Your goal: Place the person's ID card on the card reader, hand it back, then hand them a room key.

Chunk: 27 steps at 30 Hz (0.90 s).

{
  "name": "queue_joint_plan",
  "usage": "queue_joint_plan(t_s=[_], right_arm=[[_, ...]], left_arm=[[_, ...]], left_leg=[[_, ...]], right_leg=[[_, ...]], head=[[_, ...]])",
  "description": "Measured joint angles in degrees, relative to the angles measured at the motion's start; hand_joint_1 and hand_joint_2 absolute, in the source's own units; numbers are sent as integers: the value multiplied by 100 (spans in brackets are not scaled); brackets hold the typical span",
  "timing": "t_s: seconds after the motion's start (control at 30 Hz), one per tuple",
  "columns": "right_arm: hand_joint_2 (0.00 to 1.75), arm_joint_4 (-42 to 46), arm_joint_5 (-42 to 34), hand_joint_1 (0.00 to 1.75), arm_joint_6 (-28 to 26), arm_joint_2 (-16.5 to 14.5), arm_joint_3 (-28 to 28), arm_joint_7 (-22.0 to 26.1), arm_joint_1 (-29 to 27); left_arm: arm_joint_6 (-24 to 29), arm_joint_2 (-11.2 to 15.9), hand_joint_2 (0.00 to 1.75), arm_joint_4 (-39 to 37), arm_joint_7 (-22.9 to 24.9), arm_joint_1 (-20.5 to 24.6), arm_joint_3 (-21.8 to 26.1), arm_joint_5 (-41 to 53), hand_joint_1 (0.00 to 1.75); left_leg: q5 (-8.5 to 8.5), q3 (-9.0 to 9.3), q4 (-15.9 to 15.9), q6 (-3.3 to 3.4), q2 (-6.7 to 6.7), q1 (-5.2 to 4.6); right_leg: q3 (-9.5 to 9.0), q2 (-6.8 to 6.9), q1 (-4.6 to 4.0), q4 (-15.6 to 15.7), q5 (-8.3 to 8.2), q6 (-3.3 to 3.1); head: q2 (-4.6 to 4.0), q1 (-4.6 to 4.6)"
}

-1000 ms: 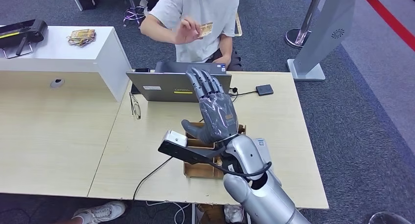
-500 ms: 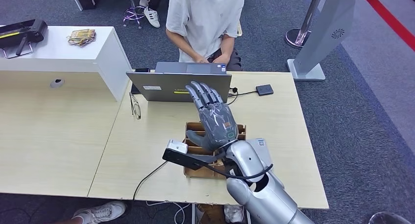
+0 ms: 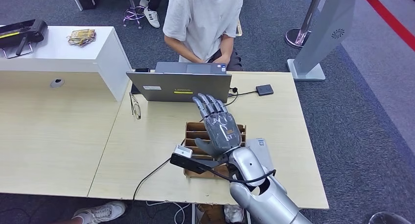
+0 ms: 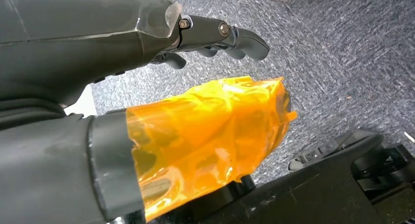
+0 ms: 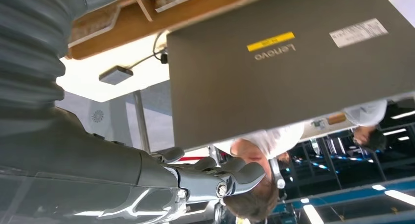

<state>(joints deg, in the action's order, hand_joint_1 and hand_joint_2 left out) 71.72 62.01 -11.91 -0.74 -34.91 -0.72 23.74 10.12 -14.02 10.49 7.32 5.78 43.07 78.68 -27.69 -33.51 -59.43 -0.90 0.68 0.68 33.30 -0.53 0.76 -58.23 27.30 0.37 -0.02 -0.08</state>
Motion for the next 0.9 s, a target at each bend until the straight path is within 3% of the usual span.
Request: queue_joint_plan(t_s=[0.57,0.9], right_arm=[[175,-318,161,0,-102,103,92,-57,-125],[175,-423,302,14,-123,114,232,-84,-158]], left_arm=[[7,1,0,0,-5,-1,10,36,0],[4,1,0,0,-4,0,10,48,0]], left_leg=[[0,0,0,0,0,0],[0,0,0,0,0,0]], right_leg=[[0,0,0,0,0,0],[0,0,0,0,0,0]], head=[[0,0],[0,-1]])
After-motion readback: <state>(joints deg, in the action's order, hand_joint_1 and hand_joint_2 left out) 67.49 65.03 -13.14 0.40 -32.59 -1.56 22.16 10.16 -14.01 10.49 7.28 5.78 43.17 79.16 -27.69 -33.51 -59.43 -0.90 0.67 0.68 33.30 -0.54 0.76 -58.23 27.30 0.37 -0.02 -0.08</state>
